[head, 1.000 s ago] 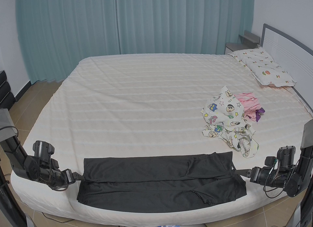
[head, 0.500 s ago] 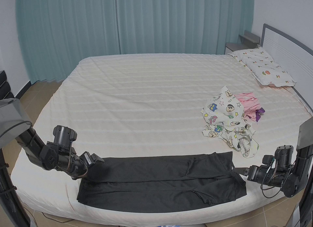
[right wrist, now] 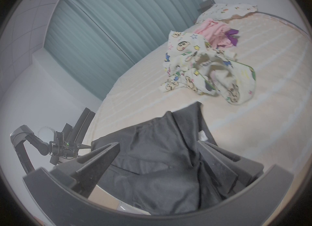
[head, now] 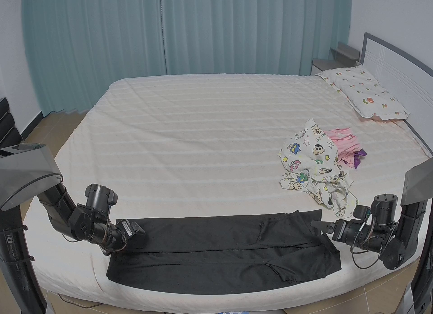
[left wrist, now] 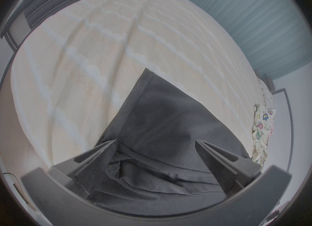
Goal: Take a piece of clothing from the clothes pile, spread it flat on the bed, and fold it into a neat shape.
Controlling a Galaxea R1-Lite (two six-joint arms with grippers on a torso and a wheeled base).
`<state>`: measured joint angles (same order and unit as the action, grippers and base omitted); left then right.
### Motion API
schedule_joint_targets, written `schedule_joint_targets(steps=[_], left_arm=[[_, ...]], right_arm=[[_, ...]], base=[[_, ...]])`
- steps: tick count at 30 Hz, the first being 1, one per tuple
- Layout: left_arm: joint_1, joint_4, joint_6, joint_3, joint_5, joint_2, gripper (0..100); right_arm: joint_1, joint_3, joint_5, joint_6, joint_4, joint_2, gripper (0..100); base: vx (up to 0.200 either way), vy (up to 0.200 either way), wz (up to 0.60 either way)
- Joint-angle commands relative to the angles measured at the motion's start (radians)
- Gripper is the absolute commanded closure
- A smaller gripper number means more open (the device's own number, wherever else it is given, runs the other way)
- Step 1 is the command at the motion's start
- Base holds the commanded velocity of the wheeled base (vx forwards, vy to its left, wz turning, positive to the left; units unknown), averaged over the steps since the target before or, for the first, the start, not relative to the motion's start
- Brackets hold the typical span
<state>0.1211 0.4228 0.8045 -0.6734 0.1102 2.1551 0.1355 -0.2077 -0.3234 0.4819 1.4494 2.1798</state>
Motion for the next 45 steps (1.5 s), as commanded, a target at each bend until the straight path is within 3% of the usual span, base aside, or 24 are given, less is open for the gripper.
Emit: schedule_joint_targets(steps=[1,9,23,24,45], left_arm=[[-0.027,0.002,0.033,0.002,0.062,-0.027,0],[-0.027,0.002,0.03,0.006,0.066,-0.024,0],[-0.027,0.002,0.03,0.009,0.066,-0.026,0],[-0.027,0.002,0.03,0.009,0.066,-0.026,0],[-0.026,0.002,0.032,0.011,0.063,-0.026,0]], right_arm=[[0.07,-0.16,0.032,0.0,-0.156,0.02,0],[0.068,-0.406,0.069,-0.013,-0.419,0.11,0],[0.075,-0.506,0.07,-0.013,-0.449,0.212,0],[0.073,-0.506,0.072,-0.011,-0.449,0.213,100],[0.038,-0.429,0.08,-0.013,-0.446,0.146,100]], base=[[0.0,0.0,0.0],[0.0,0.0,0.0],[0.0,0.0,0.0],[0.0,0.0,0.0],[0.0,0.0,0.0]])
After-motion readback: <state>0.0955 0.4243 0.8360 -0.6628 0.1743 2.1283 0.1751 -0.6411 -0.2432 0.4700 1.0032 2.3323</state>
